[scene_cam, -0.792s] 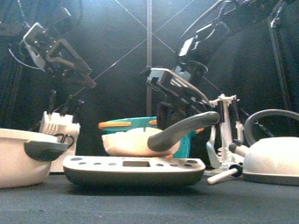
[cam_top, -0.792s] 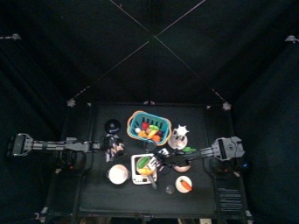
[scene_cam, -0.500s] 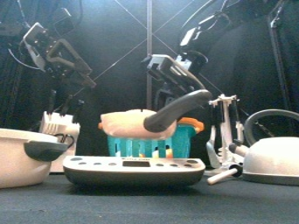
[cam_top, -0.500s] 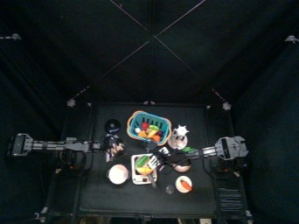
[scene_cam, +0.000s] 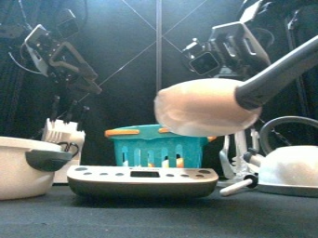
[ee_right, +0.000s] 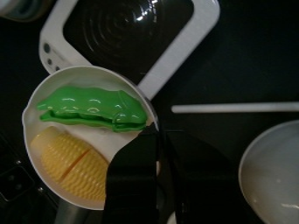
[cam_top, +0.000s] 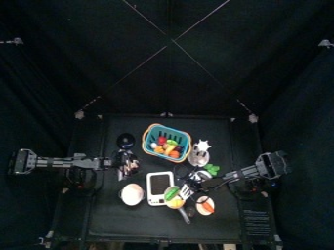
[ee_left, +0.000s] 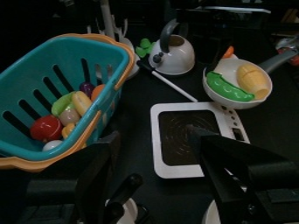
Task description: Place pan to right of stove
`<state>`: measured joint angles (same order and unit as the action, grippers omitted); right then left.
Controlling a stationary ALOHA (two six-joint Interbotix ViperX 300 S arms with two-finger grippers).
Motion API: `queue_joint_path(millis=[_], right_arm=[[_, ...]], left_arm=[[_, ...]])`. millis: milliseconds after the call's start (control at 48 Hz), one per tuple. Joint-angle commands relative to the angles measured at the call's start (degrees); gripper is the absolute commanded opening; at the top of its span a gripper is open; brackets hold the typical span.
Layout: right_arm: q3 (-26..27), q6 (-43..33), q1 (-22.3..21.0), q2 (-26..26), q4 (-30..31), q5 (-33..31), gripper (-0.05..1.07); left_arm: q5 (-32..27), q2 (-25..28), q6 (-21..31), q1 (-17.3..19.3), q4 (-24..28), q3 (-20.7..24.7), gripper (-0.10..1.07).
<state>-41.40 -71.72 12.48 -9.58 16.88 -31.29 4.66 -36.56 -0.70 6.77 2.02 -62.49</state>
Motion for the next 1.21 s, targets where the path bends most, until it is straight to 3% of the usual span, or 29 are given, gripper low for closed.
queue_joint_path(millis=[0,292,542,792,1188], right_arm=[[-1.49,0.0,0.18,-2.81,-0.53,0.18,0.28],[-4.48,0.0,-0.18,-1.67,-0.18,0.26,0.28],[-2.72,0.53,-0.88,4.22,1.32,0.53,0.29],[-1.23,0.44,-0.7,4.57,2.2,-0.7,0.31],[0.44,0.53,-0.88,2.99,3.78,-4.48,0.63]], left_arm=[[0.09,0.09,0.0,0.18,-0.09,0.79,0.96],[0.09,0.09,-0.09,0.44,0.0,0.62,0.96],[0.0,0.0,-0.09,0.53,0.0,0.53,0.96],[0.0,0.0,-0.09,0.62,0.0,0.53,0.96],[-0.18,0.09,-0.09,0.62,0.0,0.53,0.96]])
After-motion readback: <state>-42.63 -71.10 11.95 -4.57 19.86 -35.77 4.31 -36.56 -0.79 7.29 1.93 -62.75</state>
